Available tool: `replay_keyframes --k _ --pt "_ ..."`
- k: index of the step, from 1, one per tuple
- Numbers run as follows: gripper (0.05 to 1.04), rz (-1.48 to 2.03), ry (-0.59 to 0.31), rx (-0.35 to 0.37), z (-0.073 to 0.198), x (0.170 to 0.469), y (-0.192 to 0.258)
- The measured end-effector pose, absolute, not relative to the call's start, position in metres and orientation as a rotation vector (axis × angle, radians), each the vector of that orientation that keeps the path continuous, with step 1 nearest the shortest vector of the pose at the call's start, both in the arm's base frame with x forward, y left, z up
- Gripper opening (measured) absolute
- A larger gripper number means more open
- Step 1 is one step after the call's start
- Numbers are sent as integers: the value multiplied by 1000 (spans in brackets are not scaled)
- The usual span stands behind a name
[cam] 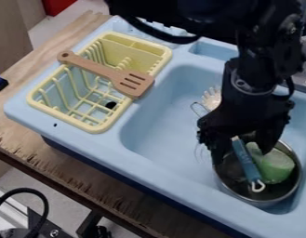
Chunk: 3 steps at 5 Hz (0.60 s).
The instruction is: Moved the blue wooden spatula to the left side of the sink
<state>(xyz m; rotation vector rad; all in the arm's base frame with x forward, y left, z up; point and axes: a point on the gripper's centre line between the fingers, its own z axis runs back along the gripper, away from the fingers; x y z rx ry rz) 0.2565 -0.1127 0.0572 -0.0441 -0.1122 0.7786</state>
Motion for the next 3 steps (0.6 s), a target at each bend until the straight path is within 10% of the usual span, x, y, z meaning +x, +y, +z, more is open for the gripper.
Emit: replay_keyframes --k 1,3 --pt "959 778 -127 -40 55 259 -112" --pt "425 782 -134 -44 49 263 -112"
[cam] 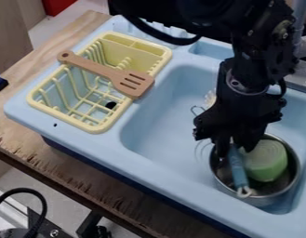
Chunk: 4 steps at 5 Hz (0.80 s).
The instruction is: Moved the blue wooden spatula to the left side of the sink
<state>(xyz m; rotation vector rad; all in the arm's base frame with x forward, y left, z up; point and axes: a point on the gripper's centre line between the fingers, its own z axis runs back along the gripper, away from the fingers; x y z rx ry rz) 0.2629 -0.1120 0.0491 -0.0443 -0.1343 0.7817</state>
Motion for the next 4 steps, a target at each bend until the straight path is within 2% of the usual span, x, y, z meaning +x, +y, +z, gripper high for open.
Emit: replay_keyframes --k 1,2,4 --pt "235 777 -131 -39 48 261 -112" --pt "213 781 -130 -36 47 260 -110" --pt "213 791 -171 -7 65 255 -98"
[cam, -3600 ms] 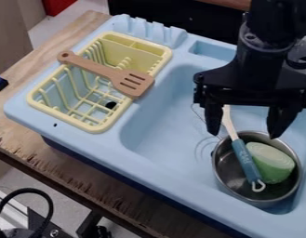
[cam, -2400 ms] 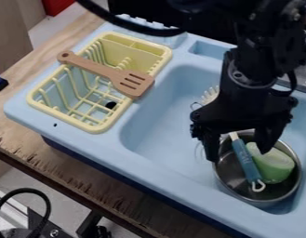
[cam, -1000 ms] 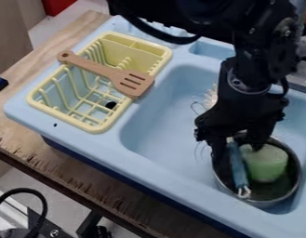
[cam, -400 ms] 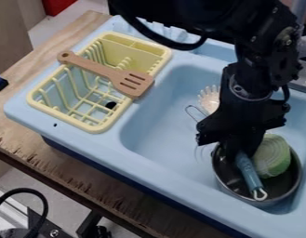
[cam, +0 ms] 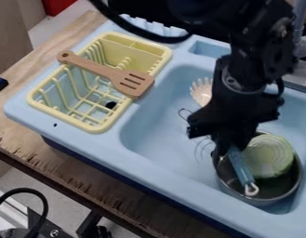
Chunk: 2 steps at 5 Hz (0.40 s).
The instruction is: Moved the blue wooden spatula to the left side of the sink
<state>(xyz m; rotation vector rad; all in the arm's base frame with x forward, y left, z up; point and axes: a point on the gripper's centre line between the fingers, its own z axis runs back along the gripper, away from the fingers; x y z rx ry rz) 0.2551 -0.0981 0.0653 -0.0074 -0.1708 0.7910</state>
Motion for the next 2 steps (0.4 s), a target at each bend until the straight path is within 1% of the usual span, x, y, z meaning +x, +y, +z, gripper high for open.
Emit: replay_keyframes --k 1,2 --pt "212 761 -229 18 80 256 -91" --pt "212 678 -255 66 87 265 -84"
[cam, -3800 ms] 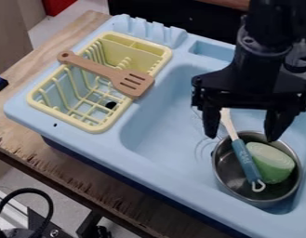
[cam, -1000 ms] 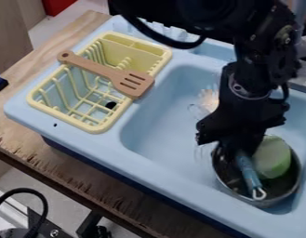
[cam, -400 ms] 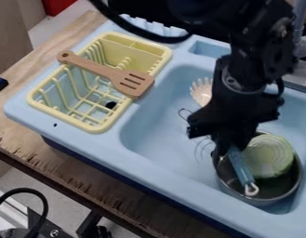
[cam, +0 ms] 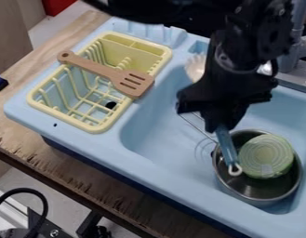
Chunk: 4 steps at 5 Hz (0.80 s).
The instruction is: Moved the blue wooden spatula to the left side of the sink
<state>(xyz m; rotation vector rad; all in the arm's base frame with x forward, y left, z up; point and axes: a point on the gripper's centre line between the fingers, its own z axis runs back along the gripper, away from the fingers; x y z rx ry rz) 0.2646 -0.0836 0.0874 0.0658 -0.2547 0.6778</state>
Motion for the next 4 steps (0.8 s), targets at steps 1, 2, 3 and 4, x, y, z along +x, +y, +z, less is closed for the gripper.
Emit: replay_keyframes --k 1,2,3,4 --pt "212 604 -251 72 88 273 -74" --pt "212 560 -262 101 89 287 -67" --pt "212 508 -266 135 89 294 -60" --pt "212 459 -240 156 90 305 -51"
